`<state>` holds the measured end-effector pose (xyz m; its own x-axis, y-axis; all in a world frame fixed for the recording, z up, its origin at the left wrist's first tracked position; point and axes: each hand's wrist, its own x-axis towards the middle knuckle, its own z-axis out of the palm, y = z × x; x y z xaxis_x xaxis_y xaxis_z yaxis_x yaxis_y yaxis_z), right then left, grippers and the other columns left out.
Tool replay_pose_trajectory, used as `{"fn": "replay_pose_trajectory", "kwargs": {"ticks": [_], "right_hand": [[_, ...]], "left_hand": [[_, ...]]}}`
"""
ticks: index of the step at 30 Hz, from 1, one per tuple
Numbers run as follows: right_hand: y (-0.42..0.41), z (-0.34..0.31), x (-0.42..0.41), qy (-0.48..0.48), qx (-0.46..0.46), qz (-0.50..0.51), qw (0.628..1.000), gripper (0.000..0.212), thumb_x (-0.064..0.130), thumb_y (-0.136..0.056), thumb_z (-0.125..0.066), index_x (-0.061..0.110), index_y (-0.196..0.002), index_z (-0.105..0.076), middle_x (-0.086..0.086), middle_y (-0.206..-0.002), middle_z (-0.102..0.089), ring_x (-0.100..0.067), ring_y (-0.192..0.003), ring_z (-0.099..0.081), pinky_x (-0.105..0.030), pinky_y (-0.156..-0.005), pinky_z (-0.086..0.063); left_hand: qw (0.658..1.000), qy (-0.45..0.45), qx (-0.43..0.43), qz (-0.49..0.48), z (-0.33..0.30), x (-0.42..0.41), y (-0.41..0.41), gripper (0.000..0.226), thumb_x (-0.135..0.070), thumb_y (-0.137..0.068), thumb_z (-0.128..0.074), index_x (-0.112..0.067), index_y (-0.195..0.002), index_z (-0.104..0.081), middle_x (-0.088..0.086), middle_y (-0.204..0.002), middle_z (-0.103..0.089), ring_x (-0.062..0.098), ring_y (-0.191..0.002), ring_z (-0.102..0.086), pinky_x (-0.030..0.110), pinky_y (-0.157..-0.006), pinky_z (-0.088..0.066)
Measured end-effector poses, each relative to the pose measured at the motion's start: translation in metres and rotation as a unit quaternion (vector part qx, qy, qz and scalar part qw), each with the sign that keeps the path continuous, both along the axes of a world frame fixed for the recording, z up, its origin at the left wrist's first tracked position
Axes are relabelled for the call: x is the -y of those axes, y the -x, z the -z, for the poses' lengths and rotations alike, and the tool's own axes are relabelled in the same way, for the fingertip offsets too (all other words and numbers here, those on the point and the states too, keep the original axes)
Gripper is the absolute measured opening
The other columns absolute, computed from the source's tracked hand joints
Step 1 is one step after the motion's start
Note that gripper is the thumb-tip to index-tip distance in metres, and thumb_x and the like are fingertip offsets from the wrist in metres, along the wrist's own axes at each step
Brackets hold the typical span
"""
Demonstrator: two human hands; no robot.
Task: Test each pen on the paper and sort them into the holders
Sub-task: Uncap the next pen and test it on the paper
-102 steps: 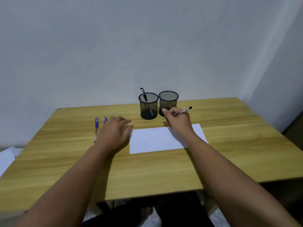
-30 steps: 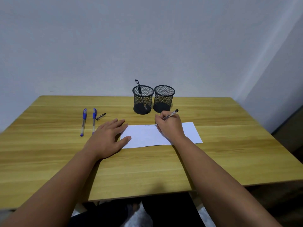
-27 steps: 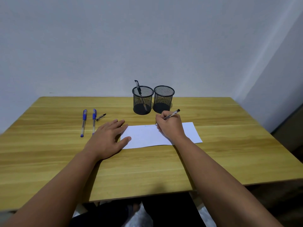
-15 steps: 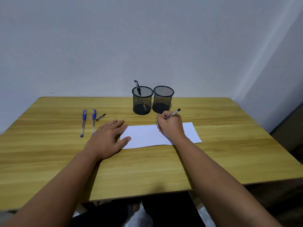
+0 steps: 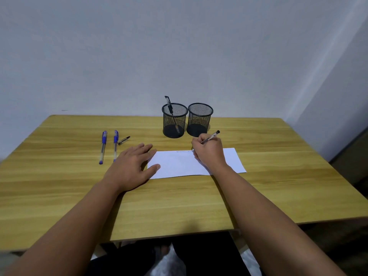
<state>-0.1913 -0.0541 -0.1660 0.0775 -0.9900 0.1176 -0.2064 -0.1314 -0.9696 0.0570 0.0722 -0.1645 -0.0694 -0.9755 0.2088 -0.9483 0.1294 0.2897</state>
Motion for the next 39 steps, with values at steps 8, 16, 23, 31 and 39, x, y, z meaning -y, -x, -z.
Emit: {"fn": "replay_pose_trajectory", "kwargs": {"ticks": [8,16,23,31,39], "right_hand": [[-0.0034,-0.0015,-0.0003,0.023,-0.015,0.008,1.0,0.038,0.019,-0.086,-0.062,0.011,-0.062,-0.034,-0.02,-0.066,-0.031,-0.029,-0.063,-0.039,-0.04,-0.062,-0.04],[-0.0024,-0.0031,-0.0004,0.027,-0.017,0.019,0.999,0.037,0.021,-0.084,-0.062,0.018,-0.058,-0.036,-0.012,-0.063,-0.034,-0.026,-0.062,-0.04,-0.039,-0.062,-0.04],[-0.004,-0.0032,-0.0016,0.034,-0.032,0.018,0.999,0.035,0.02,-0.083,-0.061,0.015,-0.061,-0.033,-0.022,-0.068,-0.029,-0.027,-0.066,-0.034,-0.039,-0.061,-0.036],[-0.0019,-0.0042,-0.0041,0.05,-0.031,0.025,0.998,0.036,0.02,-0.086,-0.06,0.009,-0.063,-0.035,-0.021,-0.065,-0.031,-0.028,-0.062,-0.034,-0.038,-0.058,-0.036],[0.0009,-0.0046,-0.0046,0.075,-0.063,0.029,0.995,0.038,0.009,-0.093,-0.06,-0.001,-0.068,-0.034,-0.006,-0.062,-0.03,-0.021,-0.062,-0.029,-0.032,-0.055,-0.027]], "left_hand": [[1.0,0.001,0.001,-0.001,0.0013,0.0002,-0.0008,0.078,-0.075,-0.088,-0.03,-0.033,-0.153,-0.042,-0.01,-0.163,-0.032,0.01,-0.154,-0.02,0.038,-0.123,-0.022],[1.0,0.003,-0.002,-0.002,-0.0003,-0.001,0.0001,0.078,-0.074,-0.088,-0.031,-0.033,-0.152,-0.043,-0.01,-0.163,-0.033,0.01,-0.154,-0.02,0.037,-0.122,-0.021],[1.0,-0.002,0.001,-0.002,-0.0005,-0.0007,-0.0005,0.077,-0.073,-0.089,-0.031,-0.033,-0.153,-0.042,-0.011,-0.164,-0.031,0.01,-0.154,-0.019,0.038,-0.122,-0.021],[1.0,-0.003,0.002,0.0,0.0001,0.0,-0.0007,0.078,-0.075,-0.089,-0.029,-0.033,-0.154,-0.041,-0.01,-0.164,-0.031,0.01,-0.154,-0.019,0.039,-0.123,-0.021],[1.0,-0.001,0.0,-0.003,0.0023,0.0007,-0.0017,0.074,-0.072,-0.091,-0.034,-0.033,-0.153,-0.042,-0.011,-0.164,-0.031,0.01,-0.154,-0.019,0.038,-0.123,-0.021]]}}
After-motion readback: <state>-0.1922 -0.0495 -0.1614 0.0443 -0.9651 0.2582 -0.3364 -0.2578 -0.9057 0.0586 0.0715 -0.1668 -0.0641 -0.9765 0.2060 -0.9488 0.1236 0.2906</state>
